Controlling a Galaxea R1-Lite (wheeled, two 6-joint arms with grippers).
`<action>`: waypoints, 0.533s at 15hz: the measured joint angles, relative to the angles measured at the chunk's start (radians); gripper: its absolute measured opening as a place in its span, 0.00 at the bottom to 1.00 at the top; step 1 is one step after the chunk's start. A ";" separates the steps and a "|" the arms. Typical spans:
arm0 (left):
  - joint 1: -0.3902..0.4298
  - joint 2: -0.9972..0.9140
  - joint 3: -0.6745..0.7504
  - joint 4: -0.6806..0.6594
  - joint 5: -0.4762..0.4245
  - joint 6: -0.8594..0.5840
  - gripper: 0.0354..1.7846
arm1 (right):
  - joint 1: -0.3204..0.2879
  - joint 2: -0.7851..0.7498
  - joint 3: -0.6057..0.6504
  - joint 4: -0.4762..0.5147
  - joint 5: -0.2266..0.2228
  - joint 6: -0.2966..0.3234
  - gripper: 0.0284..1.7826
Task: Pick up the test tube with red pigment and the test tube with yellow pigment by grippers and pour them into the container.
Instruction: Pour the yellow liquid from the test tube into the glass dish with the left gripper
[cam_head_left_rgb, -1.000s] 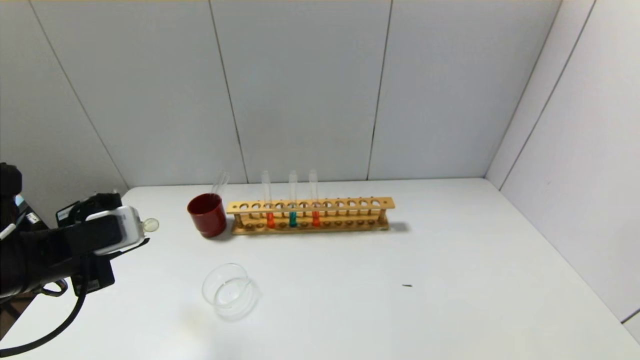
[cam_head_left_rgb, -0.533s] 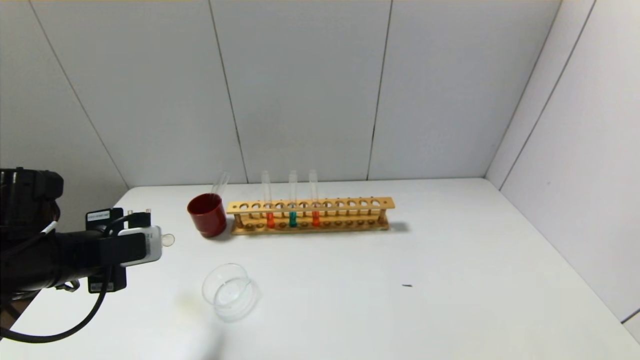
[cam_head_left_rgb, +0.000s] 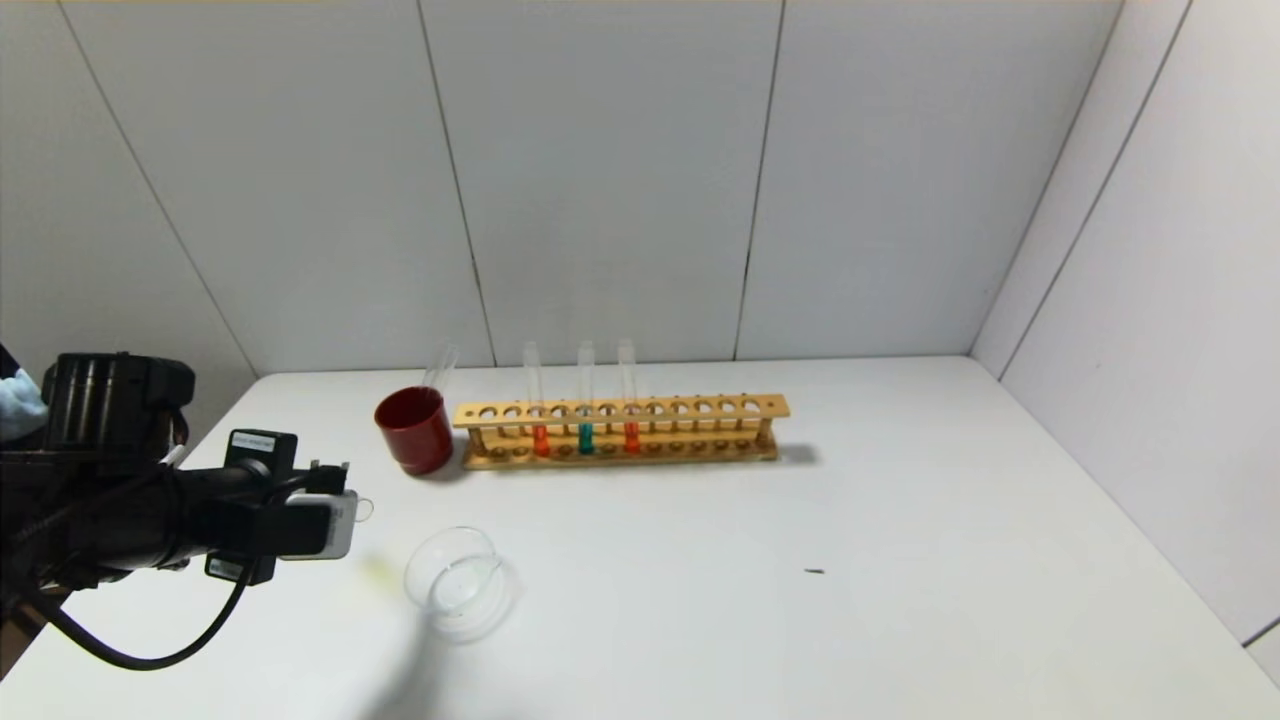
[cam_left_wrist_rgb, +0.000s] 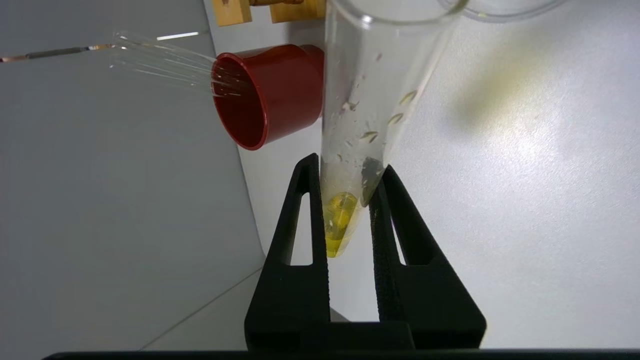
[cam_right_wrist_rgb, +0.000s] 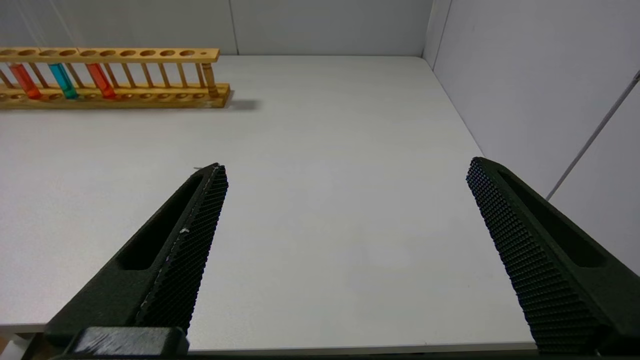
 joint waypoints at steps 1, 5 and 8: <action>-0.003 0.016 -0.004 -0.003 0.006 0.026 0.15 | 0.000 0.000 0.000 0.000 0.000 0.000 0.98; -0.034 0.071 -0.006 -0.078 0.090 0.053 0.15 | 0.000 0.000 0.000 0.000 0.000 0.000 0.98; -0.039 0.080 -0.016 -0.084 0.113 0.129 0.15 | 0.000 0.000 0.000 0.000 0.000 0.000 0.98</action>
